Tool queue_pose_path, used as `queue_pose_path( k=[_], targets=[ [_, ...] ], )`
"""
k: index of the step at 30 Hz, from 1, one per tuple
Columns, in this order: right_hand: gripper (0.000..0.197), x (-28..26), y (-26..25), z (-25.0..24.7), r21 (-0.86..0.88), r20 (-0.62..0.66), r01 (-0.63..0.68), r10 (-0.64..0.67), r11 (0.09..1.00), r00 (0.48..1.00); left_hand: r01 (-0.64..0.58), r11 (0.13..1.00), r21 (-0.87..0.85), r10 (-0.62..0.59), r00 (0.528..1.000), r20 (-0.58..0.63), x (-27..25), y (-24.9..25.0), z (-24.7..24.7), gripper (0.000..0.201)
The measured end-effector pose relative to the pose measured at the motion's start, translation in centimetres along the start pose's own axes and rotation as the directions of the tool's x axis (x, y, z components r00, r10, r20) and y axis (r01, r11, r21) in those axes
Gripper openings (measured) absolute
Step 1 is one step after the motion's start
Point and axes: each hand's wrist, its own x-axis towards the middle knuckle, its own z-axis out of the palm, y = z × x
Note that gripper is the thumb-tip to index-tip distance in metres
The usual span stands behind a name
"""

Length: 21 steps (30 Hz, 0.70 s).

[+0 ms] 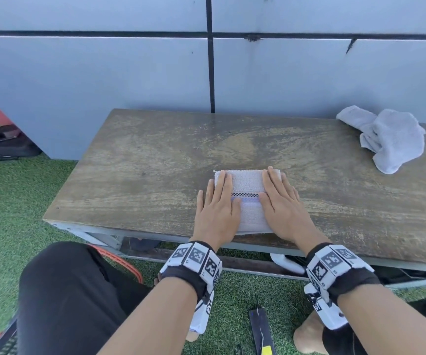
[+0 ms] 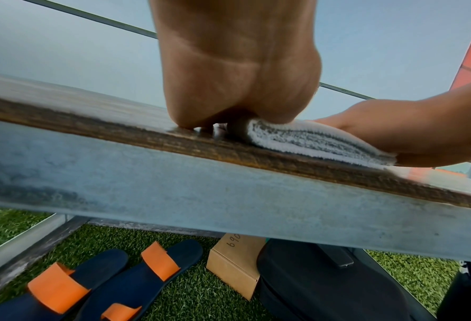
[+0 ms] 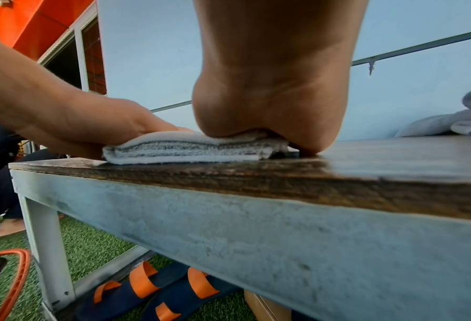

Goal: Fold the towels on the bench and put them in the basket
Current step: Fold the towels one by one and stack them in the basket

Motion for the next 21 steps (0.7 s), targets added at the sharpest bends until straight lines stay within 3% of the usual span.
queue_pose_path(
  k=[11, 21],
  targets=[
    [0.062, -0.9, 2.3, -1.0, 0.022, 0.078, -0.083, 0.081, 0.996, 0.994, 0.075, 0.997, -0.022, -0.075, 0.997, 0.012, -0.7, -0.6, -0.3, 0.065],
    [0.072, -1.2, 2.7, -0.6, -0.055, 0.049, -0.141, 0.143, 0.989, 0.988, 0.154, 0.981, -0.122, -0.155, 0.988, 0.0, -0.6, -0.4, -0.8, 0.071]
  ],
)
